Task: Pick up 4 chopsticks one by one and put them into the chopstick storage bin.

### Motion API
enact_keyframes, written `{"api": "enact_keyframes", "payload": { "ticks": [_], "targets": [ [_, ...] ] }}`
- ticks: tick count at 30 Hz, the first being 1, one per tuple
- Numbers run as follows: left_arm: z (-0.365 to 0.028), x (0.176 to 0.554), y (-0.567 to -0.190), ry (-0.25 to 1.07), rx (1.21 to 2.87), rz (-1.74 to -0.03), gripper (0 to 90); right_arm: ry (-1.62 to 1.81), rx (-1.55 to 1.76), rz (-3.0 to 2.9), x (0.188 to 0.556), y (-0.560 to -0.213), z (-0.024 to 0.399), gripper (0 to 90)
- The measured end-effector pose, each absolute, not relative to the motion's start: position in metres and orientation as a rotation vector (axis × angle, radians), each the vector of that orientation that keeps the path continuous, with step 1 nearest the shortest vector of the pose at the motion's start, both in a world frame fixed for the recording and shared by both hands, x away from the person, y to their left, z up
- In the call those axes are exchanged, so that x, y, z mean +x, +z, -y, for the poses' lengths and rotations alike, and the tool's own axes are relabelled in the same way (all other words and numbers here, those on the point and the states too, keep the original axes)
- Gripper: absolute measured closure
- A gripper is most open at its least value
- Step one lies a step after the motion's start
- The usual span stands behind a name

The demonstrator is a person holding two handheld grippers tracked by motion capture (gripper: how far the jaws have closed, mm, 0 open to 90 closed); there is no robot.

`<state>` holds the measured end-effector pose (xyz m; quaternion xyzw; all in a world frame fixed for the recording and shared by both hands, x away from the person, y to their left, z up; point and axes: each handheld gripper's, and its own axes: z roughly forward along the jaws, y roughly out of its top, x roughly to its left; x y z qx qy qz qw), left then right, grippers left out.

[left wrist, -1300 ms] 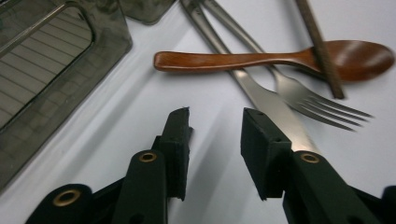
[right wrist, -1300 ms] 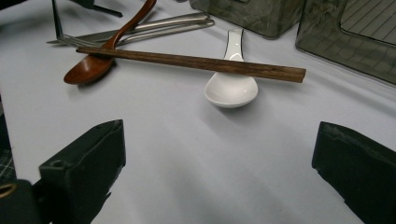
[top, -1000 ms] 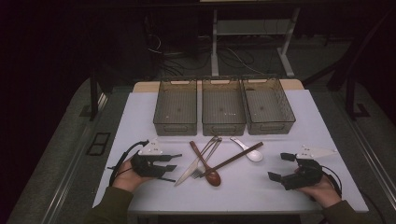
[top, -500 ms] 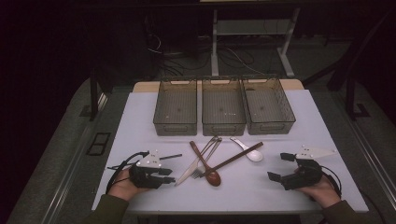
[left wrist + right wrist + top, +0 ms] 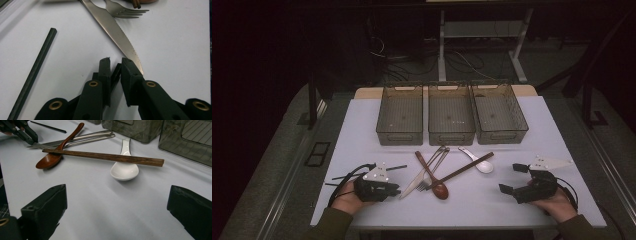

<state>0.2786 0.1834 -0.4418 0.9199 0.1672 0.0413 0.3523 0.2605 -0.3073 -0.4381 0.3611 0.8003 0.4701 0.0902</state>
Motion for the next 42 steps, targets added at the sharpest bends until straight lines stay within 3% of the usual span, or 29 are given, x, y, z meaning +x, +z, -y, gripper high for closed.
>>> {"api": "enact_keyframes", "payload": {
  "ticks": [21, 35, 42],
  "targets": [
    [-0.166, 0.306, -0.441, 0.227, 2.349, -0.549, 83.1, 1.387, 1.077, -2.38, 0.261, -0.438, 0.308, 2.5],
    [-0.143, 0.328, -0.443, 0.208, 2.33, -0.593, 82.9, 1.387, 1.079, -2.381, 0.261, -0.438, 0.308, 2.6],
    [-0.151, 0.325, -0.435, 0.19, 2.249, -0.61, 75.6, 1.391, 1.08, -2.38, 0.261, -0.437, 0.308, 2.6]
  ]
}}
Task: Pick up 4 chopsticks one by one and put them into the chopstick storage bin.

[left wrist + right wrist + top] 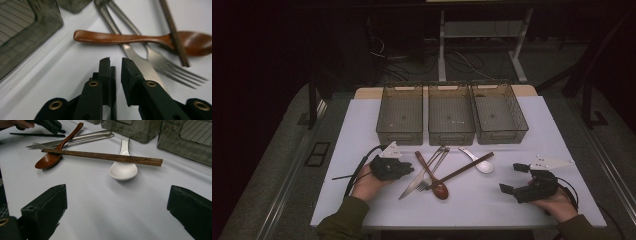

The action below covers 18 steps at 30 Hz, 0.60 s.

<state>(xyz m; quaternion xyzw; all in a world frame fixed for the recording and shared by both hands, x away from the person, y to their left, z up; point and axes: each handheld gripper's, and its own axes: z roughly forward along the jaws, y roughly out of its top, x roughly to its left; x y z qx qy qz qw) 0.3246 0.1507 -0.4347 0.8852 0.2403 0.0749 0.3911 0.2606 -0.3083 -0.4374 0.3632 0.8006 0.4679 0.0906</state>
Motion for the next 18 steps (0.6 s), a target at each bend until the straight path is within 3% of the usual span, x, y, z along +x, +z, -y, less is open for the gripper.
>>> {"api": "enact_keyframes", "payload": {
  "ticks": [10, 18],
  "targets": [
    [-0.187, 0.298, -0.422, 0.195, 2.173, -0.673, 65.8, 1.397, 1.076, -2.377, 0.26, -0.437, 0.308, 2.6],
    [-0.213, 0.278, -0.428, 0.217, 2.153, -0.768, 66.0, 1.396, 1.079, -2.377, 0.26, -0.437, 0.308, 2.6]
  ]
}}
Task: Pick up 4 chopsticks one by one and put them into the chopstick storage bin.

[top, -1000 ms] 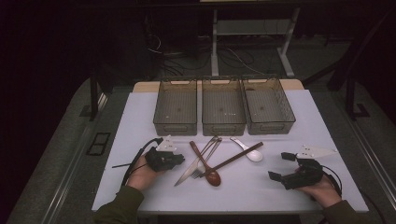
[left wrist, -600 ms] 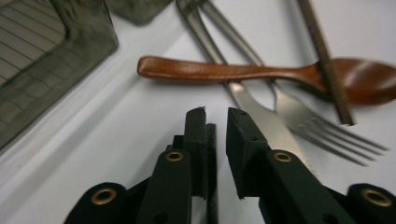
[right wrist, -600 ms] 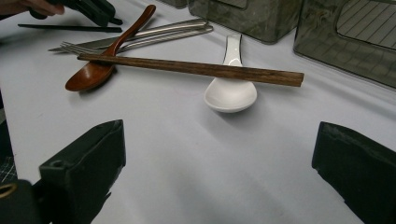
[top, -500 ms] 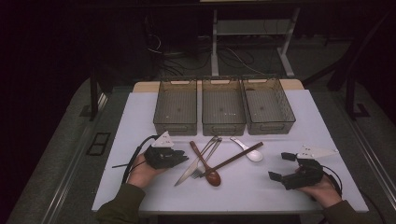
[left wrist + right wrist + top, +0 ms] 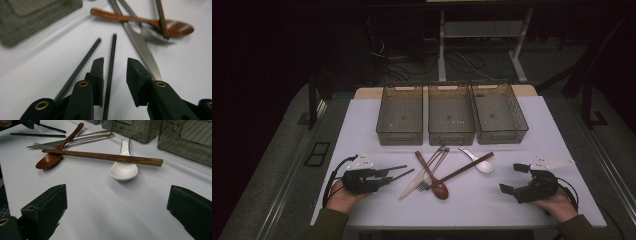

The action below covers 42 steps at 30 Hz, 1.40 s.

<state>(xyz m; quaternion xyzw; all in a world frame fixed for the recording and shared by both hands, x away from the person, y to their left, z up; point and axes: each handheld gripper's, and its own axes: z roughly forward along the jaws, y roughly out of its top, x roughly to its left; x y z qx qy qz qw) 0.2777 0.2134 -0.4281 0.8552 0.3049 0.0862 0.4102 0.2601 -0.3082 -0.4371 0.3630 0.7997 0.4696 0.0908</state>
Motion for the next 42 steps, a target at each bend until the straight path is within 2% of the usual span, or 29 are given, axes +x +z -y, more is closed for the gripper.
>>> {"api": "enact_keyframes", "payload": {
  "ticks": [5, 20, 42],
  "targets": [
    [-0.224, 0.27, -0.436, 0.228, 2.175, -0.806, 71.2, 1.392, 1.08, -2.38, 0.26, -0.437, 0.308, 2.6],
    [-0.22, 0.275, -0.445, 0.246, 2.257, -0.781, 81.4, 1.386, 1.076, -2.381, 0.26, -0.438, 0.308, 2.6],
    [-0.22, 0.278, -0.443, 0.207, 2.269, -0.78, 84.5, 1.413, 1.099, -2.331, 0.258, -0.439, 0.306, 2.6]
  ]
}}
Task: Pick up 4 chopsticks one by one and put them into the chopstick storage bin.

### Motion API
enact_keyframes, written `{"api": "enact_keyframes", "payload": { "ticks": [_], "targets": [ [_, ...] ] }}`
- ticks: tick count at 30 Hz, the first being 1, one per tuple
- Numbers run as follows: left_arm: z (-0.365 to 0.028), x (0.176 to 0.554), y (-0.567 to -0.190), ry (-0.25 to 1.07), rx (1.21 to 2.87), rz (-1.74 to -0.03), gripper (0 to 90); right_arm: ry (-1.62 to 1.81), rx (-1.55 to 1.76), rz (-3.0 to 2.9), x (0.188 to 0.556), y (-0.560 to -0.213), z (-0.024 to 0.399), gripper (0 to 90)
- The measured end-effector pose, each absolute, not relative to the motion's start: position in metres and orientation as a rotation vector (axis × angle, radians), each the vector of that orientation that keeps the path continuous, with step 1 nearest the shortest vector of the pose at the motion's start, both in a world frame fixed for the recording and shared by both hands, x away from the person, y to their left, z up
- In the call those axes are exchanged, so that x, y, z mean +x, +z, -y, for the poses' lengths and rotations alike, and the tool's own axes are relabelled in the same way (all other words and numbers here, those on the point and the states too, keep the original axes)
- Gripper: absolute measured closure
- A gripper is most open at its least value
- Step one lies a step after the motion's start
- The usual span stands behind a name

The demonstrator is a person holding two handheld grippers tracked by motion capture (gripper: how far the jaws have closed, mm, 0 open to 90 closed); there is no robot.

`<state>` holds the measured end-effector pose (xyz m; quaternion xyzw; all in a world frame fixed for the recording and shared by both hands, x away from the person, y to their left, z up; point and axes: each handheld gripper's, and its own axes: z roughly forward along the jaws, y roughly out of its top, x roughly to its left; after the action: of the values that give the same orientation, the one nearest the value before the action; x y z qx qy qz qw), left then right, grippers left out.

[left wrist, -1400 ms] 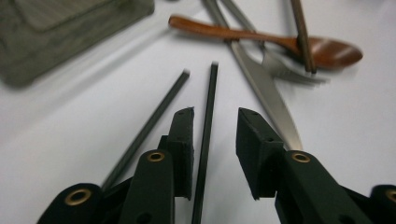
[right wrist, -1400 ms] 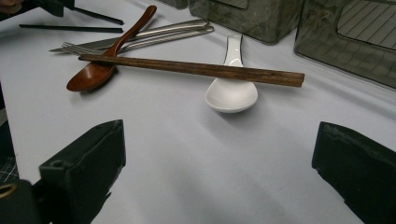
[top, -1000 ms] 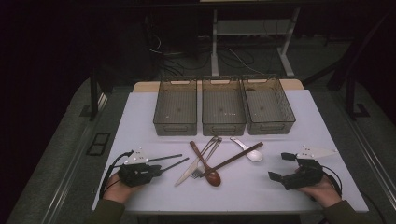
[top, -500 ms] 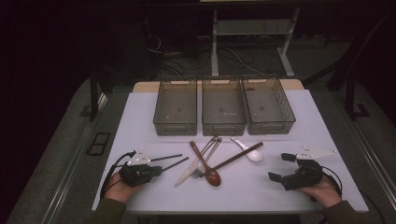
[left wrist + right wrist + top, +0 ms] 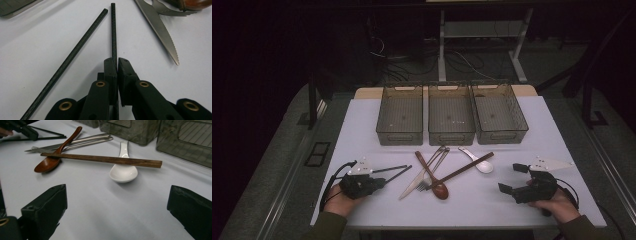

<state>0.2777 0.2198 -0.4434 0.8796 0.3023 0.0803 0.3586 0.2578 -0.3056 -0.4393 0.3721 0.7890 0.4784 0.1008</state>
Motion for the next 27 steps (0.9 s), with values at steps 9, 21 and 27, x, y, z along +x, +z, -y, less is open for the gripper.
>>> {"api": "enact_keyframes", "payload": {
  "ticks": [9, 21, 27],
  "targets": [
    [-0.217, 0.277, -0.437, 0.198, 2.261, -0.777, 84.5, 1.396, 1.082, -2.326, 0.257, -0.44, 0.304, 2.5],
    [-0.216, 0.277, -0.423, 0.206, 2.217, -0.791, 84.5, 1.373, 1.075, -2.343, 0.259, -0.444, 0.293, 2.5],
    [-0.211, 0.278, -0.415, 0.221, 2.203, -0.792, 84.5, 1.367, 1.08, -2.345, 0.259, -0.444, 0.292, 2.6]
  ]
}}
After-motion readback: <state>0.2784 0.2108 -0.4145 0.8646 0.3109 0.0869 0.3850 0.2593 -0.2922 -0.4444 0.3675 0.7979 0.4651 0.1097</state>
